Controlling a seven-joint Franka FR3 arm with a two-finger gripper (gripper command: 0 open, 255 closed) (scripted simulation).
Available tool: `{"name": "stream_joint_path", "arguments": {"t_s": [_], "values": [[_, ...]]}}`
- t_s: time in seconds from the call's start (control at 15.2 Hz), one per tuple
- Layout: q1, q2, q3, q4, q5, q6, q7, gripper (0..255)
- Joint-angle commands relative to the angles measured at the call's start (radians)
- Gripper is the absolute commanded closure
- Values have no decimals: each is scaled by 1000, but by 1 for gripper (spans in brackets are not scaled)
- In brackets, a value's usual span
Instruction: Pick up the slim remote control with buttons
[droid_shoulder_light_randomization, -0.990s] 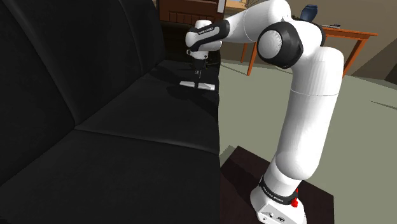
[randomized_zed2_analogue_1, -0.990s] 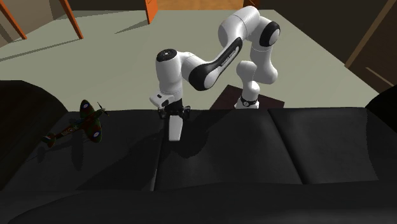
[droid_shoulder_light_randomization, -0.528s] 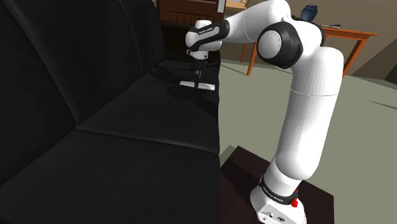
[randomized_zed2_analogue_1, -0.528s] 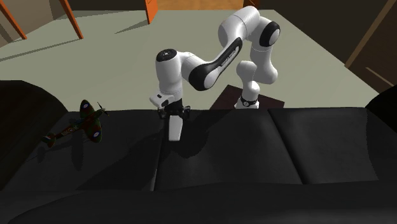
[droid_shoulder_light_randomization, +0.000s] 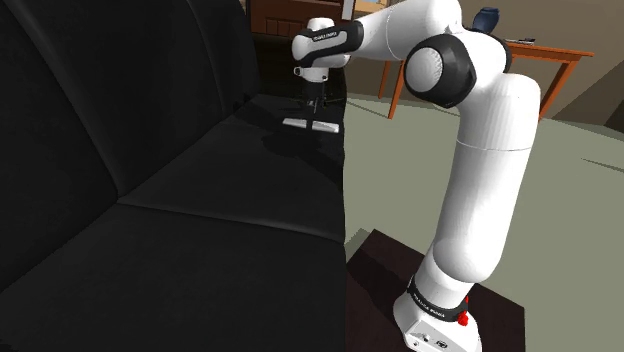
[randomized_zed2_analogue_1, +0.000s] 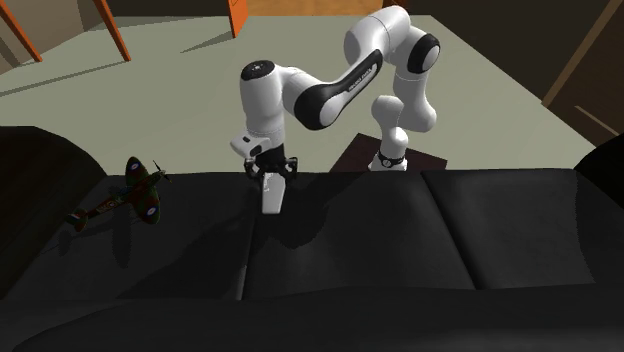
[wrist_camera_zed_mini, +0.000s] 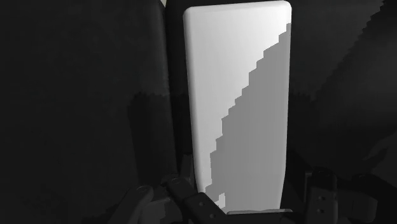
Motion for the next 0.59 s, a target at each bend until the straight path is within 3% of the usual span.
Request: {"name": "stream_joint_path", "arguments": {"t_s": [0.0,0.53], "values": [[2,-11,0,16,-4,-26,4,255],[-1,-8,-2,102,-4,-110,5,255]]}}
